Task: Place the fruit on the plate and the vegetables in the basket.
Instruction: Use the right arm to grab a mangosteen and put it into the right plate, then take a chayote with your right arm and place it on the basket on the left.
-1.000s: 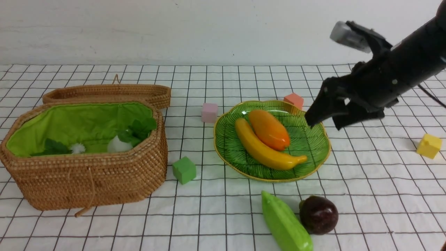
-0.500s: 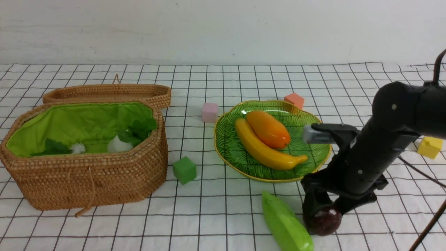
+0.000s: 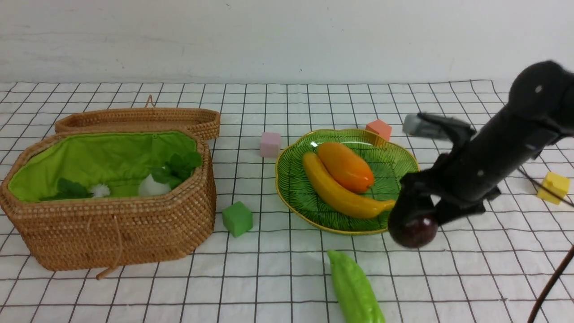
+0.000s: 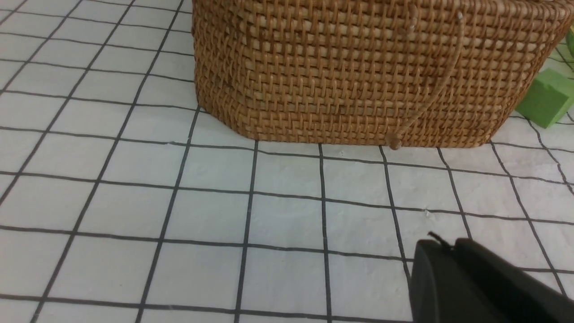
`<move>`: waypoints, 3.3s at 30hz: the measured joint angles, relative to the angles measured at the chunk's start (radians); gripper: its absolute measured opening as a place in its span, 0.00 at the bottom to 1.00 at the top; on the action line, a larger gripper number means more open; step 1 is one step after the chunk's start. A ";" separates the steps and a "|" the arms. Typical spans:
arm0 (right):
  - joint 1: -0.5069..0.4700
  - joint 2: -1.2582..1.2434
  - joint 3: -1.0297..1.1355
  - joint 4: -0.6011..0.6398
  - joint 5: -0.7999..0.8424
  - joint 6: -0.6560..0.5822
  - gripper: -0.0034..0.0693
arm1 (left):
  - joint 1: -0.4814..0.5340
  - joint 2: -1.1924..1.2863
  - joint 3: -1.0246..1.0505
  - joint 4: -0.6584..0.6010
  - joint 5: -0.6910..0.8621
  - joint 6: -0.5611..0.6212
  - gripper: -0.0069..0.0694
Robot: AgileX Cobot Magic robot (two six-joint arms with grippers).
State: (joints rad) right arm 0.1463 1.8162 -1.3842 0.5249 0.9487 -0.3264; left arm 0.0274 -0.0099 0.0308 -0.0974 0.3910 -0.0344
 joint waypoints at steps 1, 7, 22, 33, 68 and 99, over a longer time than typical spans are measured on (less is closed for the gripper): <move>-0.014 0.000 -0.029 0.002 -0.024 -0.006 0.81 | 0.000 0.000 0.000 0.000 0.000 0.000 0.14; -0.027 0.047 -0.099 0.055 -0.233 -0.094 0.81 | 0.000 0.000 0.000 0.000 0.000 0.000 0.14; -0.014 0.145 -0.098 0.086 -0.305 -0.164 0.97 | 0.000 0.000 0.000 0.000 0.000 0.000 0.16; 0.028 -0.086 -0.074 0.085 0.003 -0.042 0.87 | 0.000 0.000 0.000 0.000 0.000 0.000 0.16; 0.549 0.236 -0.625 0.382 -0.264 -0.568 0.65 | 0.000 0.000 0.000 0.000 0.000 0.000 0.20; 0.626 0.588 -0.910 0.655 -0.299 -0.780 0.89 | 0.000 0.000 0.000 0.000 0.000 0.000 0.24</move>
State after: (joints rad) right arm 0.7722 2.4042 -2.2945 1.1800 0.6495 -1.1064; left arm 0.0274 -0.0099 0.0308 -0.0974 0.3910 -0.0344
